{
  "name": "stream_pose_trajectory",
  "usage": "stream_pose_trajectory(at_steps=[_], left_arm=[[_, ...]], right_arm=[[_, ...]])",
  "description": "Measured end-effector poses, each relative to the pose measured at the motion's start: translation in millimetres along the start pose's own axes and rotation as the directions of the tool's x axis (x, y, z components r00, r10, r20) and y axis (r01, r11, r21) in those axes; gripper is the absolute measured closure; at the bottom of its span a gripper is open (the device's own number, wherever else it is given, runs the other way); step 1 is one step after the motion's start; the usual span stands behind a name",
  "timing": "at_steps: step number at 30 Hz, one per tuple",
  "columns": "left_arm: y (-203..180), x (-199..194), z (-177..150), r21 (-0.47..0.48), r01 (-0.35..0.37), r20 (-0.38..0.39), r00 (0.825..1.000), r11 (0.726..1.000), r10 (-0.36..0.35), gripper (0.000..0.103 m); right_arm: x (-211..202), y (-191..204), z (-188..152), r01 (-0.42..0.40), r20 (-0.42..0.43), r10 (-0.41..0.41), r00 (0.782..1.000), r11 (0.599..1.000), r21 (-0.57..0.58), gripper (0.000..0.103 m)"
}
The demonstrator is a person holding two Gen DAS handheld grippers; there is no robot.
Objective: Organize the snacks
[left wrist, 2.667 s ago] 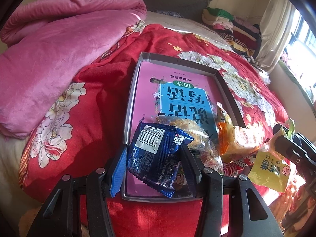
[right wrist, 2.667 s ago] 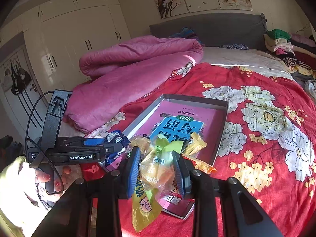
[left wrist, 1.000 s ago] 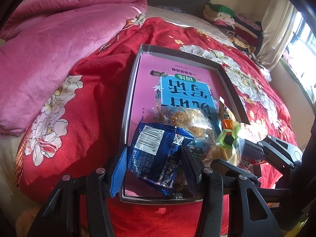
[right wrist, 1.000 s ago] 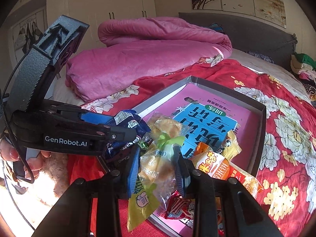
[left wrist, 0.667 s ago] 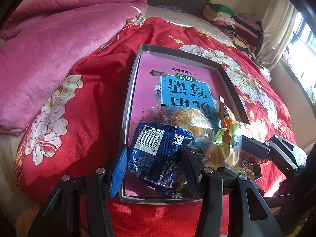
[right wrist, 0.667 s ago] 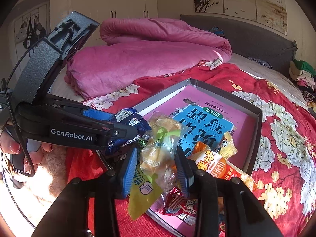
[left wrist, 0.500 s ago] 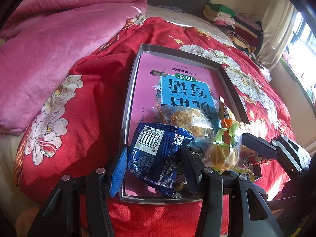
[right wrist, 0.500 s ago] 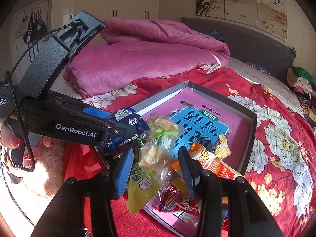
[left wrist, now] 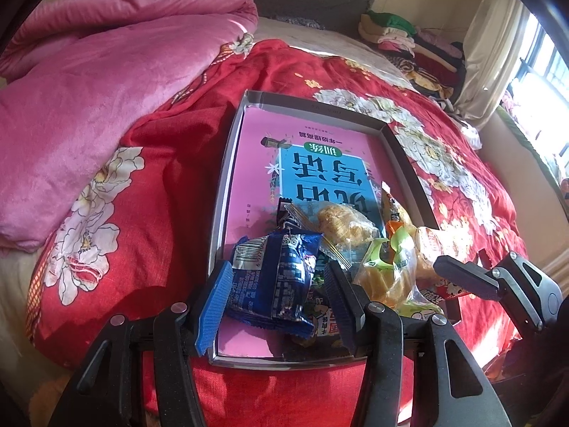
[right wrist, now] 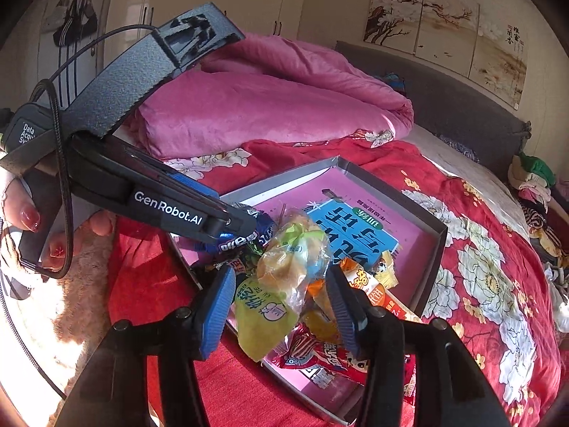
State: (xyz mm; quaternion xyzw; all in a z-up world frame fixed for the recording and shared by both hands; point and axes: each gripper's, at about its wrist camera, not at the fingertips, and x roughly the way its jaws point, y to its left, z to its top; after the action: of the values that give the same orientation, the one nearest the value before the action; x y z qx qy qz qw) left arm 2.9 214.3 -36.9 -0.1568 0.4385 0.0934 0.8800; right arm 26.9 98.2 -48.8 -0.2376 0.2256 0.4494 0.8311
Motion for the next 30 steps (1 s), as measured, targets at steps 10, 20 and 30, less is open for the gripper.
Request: stream_pose_trajectory(at_steps=[10, 20, 30], left_arm=[[-2.7, -8.0, 2.4, 0.004, 0.019, 0.034, 0.999, 1.000, -0.019, 0.036], [-8.8, -30.7, 4.1, 0.016, 0.030, 0.116, 0.993, 0.999, -0.032, 0.025], [-25.1, -57.1, -0.3, 0.003, 0.017, 0.145, 0.989, 1.000, -0.017, 0.025]], right_arm=[[-9.0, -10.5, 0.0, 0.022, 0.018, -0.023, 1.000, 0.999, 0.050, 0.046], [-21.0, -25.1, 1.5, 0.066, 0.026, -0.070, 0.997, 0.991, 0.118, 0.040], [-53.0, -49.0, 3.3, 0.086, 0.049, -0.101, 0.994, 0.965, 0.246, 0.030]])
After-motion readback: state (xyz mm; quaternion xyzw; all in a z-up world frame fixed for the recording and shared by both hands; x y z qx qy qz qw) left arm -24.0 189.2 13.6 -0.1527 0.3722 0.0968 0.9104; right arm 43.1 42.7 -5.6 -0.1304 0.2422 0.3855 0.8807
